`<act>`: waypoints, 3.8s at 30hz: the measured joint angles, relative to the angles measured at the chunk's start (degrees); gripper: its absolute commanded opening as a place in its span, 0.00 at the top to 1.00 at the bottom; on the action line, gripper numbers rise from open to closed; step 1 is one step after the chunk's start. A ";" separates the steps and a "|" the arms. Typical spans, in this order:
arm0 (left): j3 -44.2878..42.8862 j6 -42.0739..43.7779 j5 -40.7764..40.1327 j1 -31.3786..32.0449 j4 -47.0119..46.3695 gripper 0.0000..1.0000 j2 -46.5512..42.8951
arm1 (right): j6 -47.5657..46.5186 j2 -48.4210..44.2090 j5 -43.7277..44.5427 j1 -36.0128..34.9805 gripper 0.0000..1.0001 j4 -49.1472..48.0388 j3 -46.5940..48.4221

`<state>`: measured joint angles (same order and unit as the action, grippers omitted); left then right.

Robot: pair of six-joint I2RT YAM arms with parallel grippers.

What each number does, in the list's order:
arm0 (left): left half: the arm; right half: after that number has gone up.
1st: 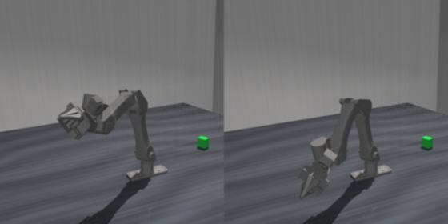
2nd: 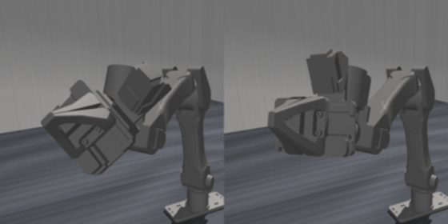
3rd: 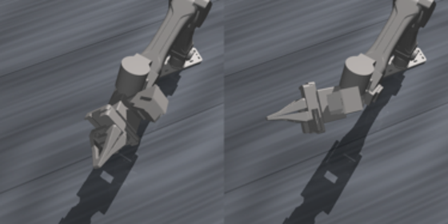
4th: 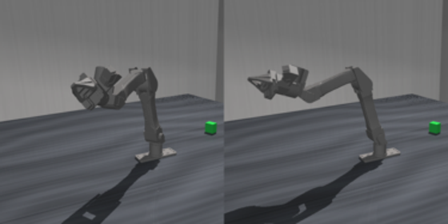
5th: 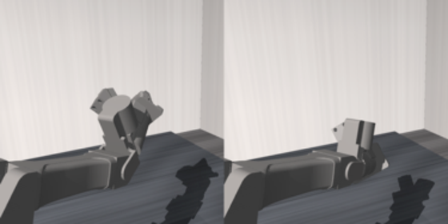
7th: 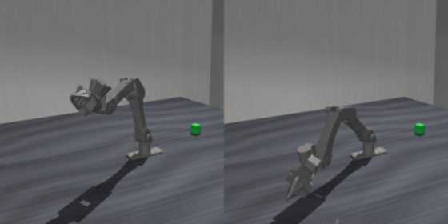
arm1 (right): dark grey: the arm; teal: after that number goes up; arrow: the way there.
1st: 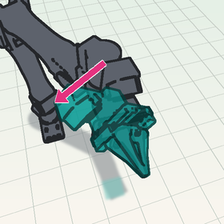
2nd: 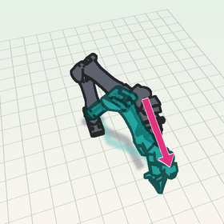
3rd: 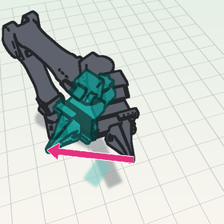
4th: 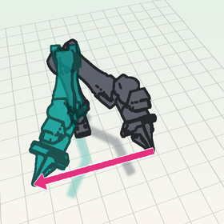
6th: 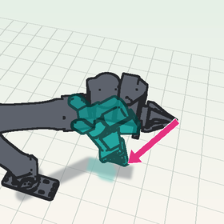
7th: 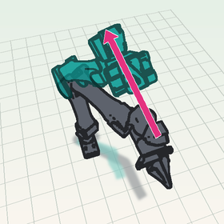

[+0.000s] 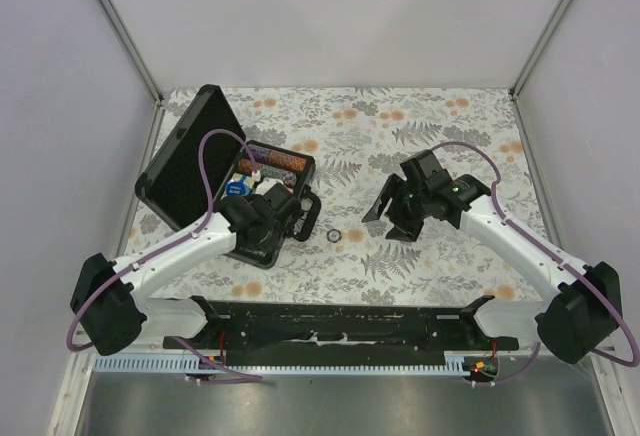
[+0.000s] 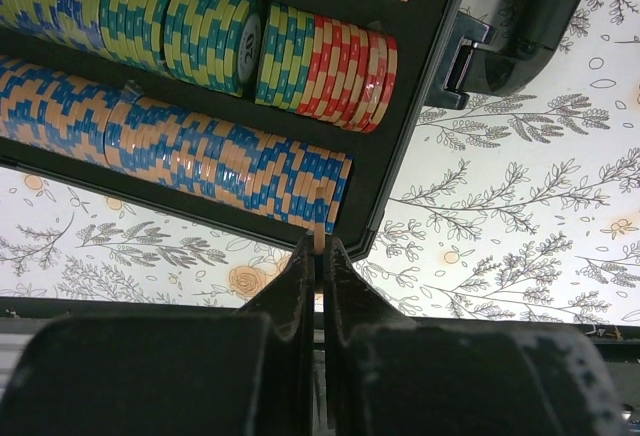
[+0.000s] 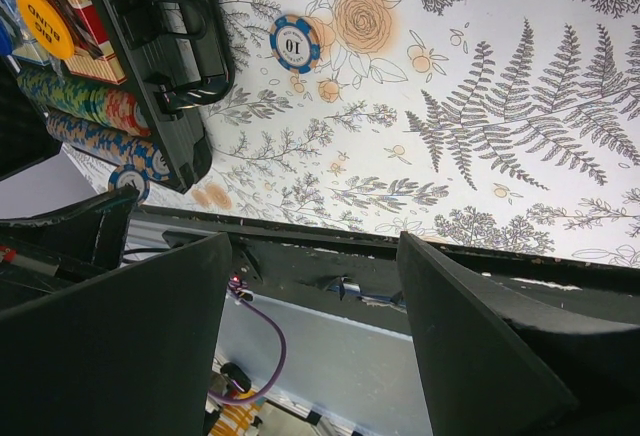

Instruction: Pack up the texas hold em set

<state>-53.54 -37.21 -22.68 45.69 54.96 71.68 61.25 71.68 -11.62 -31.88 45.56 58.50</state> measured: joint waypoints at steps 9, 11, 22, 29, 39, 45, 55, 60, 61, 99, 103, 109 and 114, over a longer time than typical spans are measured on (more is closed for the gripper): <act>-10.56 4.15 1.79 -0.35 0.22 0.98 1.86 | -0.79 0.07 -0.07 0.37 0.25 0.00 0.00; -14.88 5.57 2.12 -0.66 -0.83 0.98 3.39 | -0.98 0.07 -0.07 0.57 0.25 0.00 0.00; -27.96 13.66 6.43 -8.31 -7.19 0.98 22.45 | -2.93 0.50 -0.04 1.33 0.25 0.61 0.00; -37.42 18.53 7.96 -10.80 -8.22 0.98 32.89 | -5.29 1.97 0.00 2.16 0.24 1.55 0.92; -40.72 22.58 8.07 -13.11 -8.31 0.98 39.50 | -9.51 4.57 -0.09 4.79 0.24 2.93 4.22; -40.74 24.06 6.82 -14.08 -8.31 0.93 40.72 | -10.91 5.90 -0.35 5.90 0.24 3.23 4.55; -40.72 25.51 5.68 -14.49 -8.37 0.75 42.53 | -11.41 7.80 -1.01 6.25 0.24 3.28 4.55; -40.63 26.03 4.63 -14.49 -8.33 0.69 42.58 | -11.39 8.02 -1.57 6.25 0.24 3.23 4.55; -40.59 26.12 4.59 -14.49 -8.31 0.68 42.58 | -11.39 8.07 -1.64 6.23 0.24 3.23 4.55; -22.67 14.19 13.53 -14.86 -15.45 0.42 6.16 | -24.68 46.60 13.92 -16.28 0.28 5.22 30.93; -21.24 13.44 14.10 -14.86 -15.76 0.43 6.01 | -24.65 48.39 15.21 -16.68 0.31 5.64 31.78; -19.98 12.87 14.27 -14.86 -15.93 0.42 4.59 | -24.63 49.83 17.46 -16.72 0.34 6.10 32.89; -19.93 12.72 14.29 -14.86 -16.13 0.42 3.67 | -24.63 50.36 18.03 -16.72 0.41 5.90 33.70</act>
<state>-73.47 -24.49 -8.38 30.83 38.83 75.35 36.62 122.04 6.42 -48.60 51.46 92.20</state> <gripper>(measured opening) 0.574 0.636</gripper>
